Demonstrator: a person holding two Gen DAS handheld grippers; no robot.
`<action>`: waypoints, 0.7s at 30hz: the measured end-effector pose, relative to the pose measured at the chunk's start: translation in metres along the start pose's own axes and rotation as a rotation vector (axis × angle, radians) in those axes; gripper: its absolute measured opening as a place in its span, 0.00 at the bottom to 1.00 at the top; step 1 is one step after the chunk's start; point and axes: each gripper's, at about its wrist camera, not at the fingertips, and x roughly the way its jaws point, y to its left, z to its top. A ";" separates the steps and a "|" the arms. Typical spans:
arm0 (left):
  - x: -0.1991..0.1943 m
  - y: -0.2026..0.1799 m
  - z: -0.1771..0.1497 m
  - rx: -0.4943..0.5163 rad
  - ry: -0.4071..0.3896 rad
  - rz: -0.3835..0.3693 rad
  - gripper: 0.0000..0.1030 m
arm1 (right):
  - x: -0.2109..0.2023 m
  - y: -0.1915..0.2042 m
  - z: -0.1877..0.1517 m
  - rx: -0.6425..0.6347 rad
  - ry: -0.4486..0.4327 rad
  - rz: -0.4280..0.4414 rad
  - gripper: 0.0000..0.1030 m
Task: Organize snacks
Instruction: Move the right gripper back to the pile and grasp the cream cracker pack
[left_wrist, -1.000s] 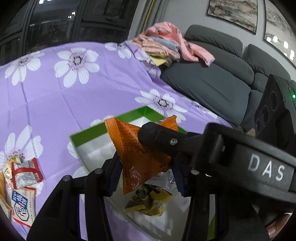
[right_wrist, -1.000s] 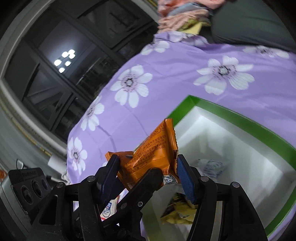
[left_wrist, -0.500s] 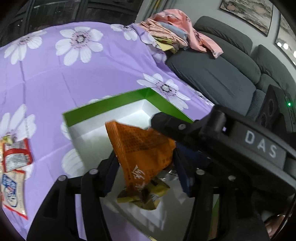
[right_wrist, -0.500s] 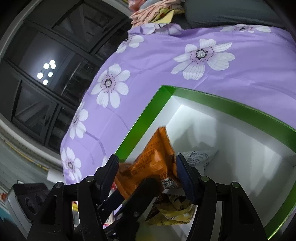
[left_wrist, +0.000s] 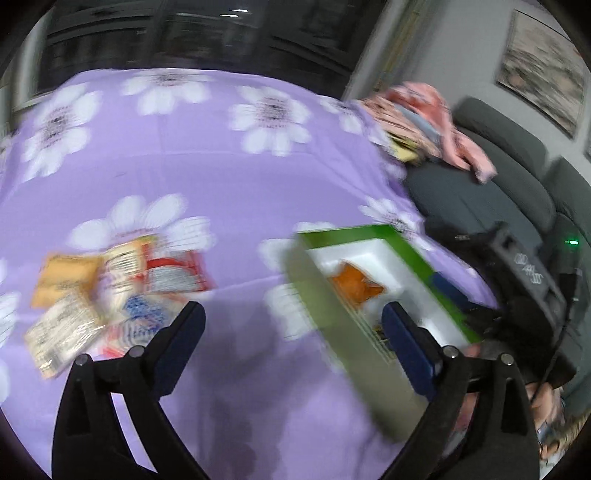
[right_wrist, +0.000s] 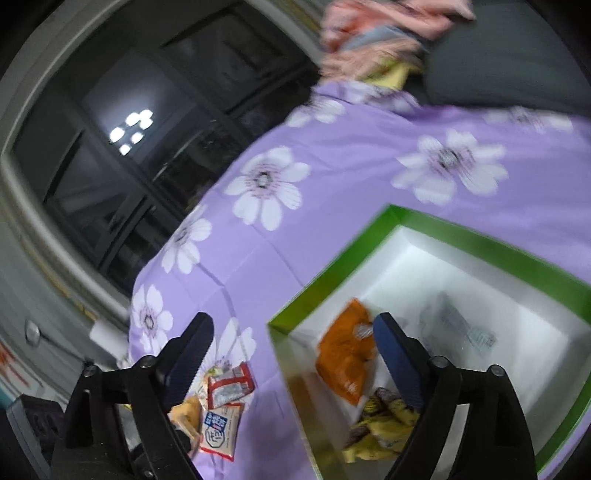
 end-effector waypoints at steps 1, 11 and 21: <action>-0.011 0.019 -0.003 -0.039 -0.015 0.057 0.95 | -0.001 0.012 -0.003 -0.050 -0.005 0.011 0.91; -0.064 0.163 -0.038 -0.471 -0.049 0.281 0.95 | 0.029 0.088 -0.054 -0.310 0.129 0.120 0.95; -0.056 0.208 -0.058 -0.680 0.025 0.252 0.94 | 0.082 0.112 -0.105 -0.279 0.475 0.248 0.95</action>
